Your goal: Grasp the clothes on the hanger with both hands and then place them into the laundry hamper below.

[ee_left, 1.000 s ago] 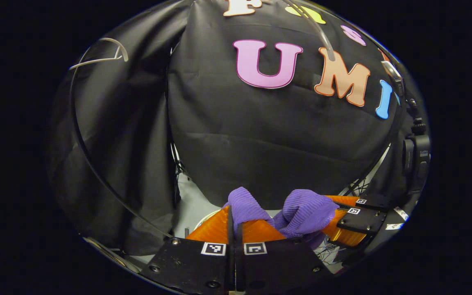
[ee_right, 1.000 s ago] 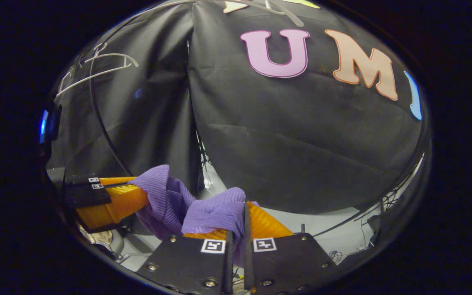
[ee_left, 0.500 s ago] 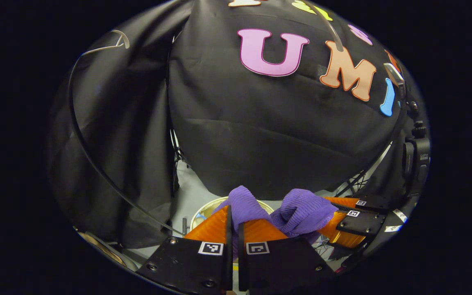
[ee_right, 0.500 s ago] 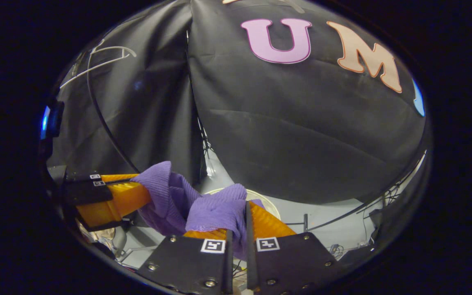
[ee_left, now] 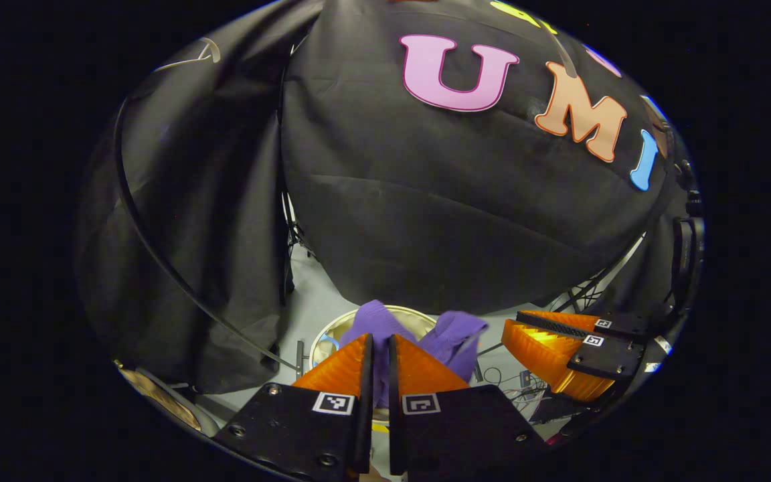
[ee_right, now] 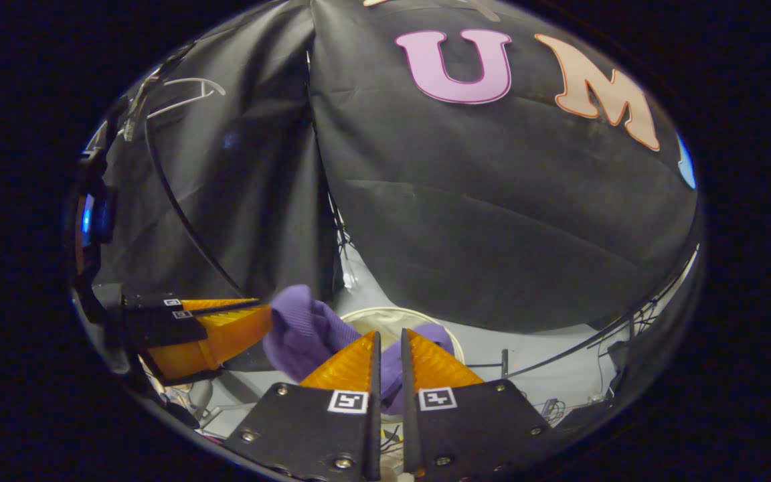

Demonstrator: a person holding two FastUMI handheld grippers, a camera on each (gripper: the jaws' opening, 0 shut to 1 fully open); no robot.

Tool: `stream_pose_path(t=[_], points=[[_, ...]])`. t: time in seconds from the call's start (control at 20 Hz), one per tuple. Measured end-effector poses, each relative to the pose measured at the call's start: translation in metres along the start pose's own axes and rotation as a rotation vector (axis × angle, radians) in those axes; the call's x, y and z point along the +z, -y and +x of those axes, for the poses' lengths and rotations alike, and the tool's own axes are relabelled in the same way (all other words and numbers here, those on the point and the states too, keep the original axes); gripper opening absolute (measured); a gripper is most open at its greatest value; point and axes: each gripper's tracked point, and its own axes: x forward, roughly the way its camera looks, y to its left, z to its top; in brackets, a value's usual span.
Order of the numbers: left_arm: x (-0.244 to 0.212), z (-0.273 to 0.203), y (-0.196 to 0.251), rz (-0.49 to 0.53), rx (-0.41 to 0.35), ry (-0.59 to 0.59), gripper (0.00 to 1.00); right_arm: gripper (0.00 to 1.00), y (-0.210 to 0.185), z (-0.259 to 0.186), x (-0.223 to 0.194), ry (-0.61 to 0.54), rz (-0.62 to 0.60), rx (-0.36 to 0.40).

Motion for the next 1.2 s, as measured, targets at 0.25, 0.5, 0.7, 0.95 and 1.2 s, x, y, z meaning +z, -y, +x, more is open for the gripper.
stream_pose_path(t=[0.25,0.5,0.7,0.95,1.2], points=[[0.006,-0.003,0.002,0.002,-0.002,0.014,0.14,0.14,-0.001,-0.002,-0.002,-0.003,0.010,0.001],[0.003,-0.004,0.002,-0.002,-0.005,0.010,0.14,0.14,0.000,-0.003,-0.002,-0.003,0.007,-0.002],[0.003,-0.005,0.002,0.000,-0.007,0.011,0.14,0.14,-0.001,-0.003,-0.004,-0.003,0.009,-0.003],[0.006,-0.010,0.003,0.012,-0.012,0.023,0.14,0.14,-0.001,-0.008,-0.001,0.011,0.002,-0.007],[0.026,-0.023,0.009,0.024,-0.024,0.079,0.14,0.14,0.004,-0.019,0.018,0.075,-0.005,-0.033]])
